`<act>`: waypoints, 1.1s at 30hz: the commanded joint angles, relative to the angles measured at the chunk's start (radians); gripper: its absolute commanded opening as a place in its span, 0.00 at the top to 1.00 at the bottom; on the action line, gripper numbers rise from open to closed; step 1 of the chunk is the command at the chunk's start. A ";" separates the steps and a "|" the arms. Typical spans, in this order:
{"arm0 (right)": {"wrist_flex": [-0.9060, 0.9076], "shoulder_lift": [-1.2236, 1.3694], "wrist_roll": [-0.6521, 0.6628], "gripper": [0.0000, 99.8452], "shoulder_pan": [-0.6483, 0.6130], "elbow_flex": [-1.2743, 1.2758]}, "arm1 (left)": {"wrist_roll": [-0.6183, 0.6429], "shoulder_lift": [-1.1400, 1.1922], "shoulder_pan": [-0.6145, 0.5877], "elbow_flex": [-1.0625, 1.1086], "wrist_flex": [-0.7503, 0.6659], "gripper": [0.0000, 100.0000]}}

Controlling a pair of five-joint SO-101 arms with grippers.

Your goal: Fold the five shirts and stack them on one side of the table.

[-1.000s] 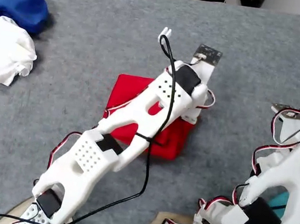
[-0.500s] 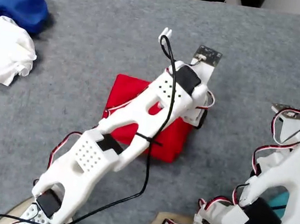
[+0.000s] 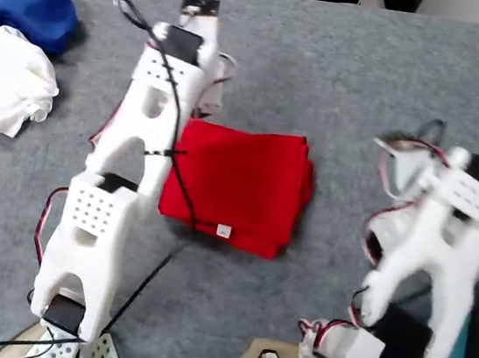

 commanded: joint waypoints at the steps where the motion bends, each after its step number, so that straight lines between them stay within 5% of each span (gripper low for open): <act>1: 0.015 -0.001 -0.078 0.99 -0.208 -0.114 | -0.012 -0.012 -0.032 -0.038 0.006 0.98; 5: -0.061 0.019 -0.170 1.00 -0.364 -0.257 | -0.012 0.035 -0.032 -0.006 -0.020 0.98; 15: -0.261 0.311 -0.245 1.00 -0.501 -0.475 | -0.011 0.185 -0.034 -0.017 -0.104 0.98; 33: -0.325 0.812 -0.244 1.00 -0.456 -0.722 | -0.014 0.254 -0.035 -0.017 -0.195 0.98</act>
